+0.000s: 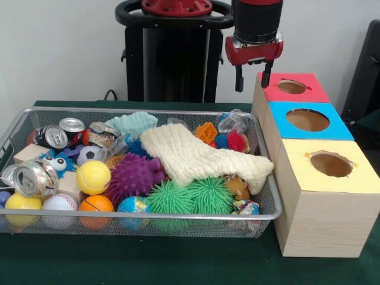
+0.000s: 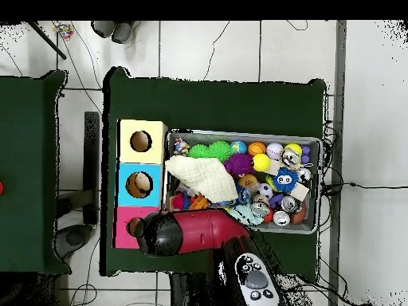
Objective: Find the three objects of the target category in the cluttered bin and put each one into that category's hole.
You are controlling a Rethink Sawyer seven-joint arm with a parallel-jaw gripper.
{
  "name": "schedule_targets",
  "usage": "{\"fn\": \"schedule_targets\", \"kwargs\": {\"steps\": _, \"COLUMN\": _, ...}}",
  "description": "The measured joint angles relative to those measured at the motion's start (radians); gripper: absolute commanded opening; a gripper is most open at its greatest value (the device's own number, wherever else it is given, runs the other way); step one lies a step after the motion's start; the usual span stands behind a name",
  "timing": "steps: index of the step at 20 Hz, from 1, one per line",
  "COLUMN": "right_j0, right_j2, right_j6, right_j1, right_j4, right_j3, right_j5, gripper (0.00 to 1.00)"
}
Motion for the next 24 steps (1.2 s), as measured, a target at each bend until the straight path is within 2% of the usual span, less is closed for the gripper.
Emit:
{"fn": "schedule_targets", "kwargs": {"steps": 13, "right_j0": -0.017, "right_j2": 0.0, "right_j6": 0.0, "right_j1": 0.05, "right_j4": 0.0, "right_j3": -0.031, "right_j5": 0.001, "gripper": 1.0}}
{"fn": "schedule_targets", "kwargs": {"steps": 24, "right_j0": -0.014, "right_j2": 0.0, "right_j6": 0.0, "right_j1": 0.054, "right_j4": 0.0, "right_j3": -0.05, "right_j5": 0.0, "gripper": 1.0}}
